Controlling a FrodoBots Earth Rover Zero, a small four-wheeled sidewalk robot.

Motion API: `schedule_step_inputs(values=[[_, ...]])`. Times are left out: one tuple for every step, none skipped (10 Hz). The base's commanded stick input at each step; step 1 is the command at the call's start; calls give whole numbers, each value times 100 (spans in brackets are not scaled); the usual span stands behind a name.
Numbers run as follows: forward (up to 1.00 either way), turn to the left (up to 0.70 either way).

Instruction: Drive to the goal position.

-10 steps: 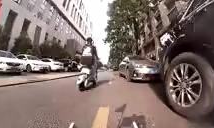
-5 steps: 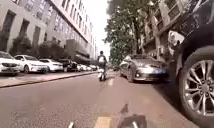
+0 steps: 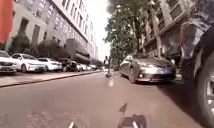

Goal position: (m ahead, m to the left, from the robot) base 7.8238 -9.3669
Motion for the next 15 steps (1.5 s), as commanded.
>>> schedule_step_inputs(values=[[70,-13],[70,-14],[70,-12],[70,-7],[70,0],[70,0],[70,0],[70,0],[70,0],[70,0],[70,0],[70,0],[70,0],[70,0],[70,0]])
